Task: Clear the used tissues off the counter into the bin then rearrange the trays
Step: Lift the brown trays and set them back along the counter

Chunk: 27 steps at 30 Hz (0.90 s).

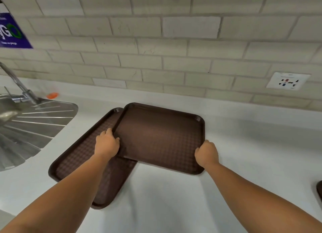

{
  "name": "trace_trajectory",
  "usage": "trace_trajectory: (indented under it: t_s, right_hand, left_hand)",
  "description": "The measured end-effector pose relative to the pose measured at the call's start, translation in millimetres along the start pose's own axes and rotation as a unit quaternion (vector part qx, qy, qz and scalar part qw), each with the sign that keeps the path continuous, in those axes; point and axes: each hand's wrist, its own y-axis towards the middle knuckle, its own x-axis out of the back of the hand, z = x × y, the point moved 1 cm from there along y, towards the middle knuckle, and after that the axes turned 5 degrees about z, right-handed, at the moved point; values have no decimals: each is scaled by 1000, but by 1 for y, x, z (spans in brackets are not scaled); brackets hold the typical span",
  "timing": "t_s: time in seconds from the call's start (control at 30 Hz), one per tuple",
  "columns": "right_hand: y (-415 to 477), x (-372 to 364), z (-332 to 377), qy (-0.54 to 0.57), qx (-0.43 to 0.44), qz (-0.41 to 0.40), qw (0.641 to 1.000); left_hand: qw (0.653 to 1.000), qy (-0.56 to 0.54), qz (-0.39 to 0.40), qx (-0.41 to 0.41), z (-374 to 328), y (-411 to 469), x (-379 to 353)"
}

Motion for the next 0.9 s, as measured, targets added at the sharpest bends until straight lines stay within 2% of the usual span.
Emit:
trace_trajectory:
  t_s: [0.13,0.3,0.57,0.77,0.9]
  right_hand:
    - [4,0,3,-18,-35,27,999]
    - [9,12,-3,70,-68,-15,995]
    - [1,65,-29,201,18,-137,970]
    - [-20,137,-96,223,76,-198,952]
    - [-42,181,-157,230,70,-220,946]
  left_hand:
    - [998,-57,-1,17,-1,12,-1]
    - [992,-115,-29,41,6,15,-1]
    - [961,-252,-113,3,-49,-24,14]
    - [938,-327,-100,-65,-112,-80,5]
    - [938,-315,-84,-114,-163,-127,-17]
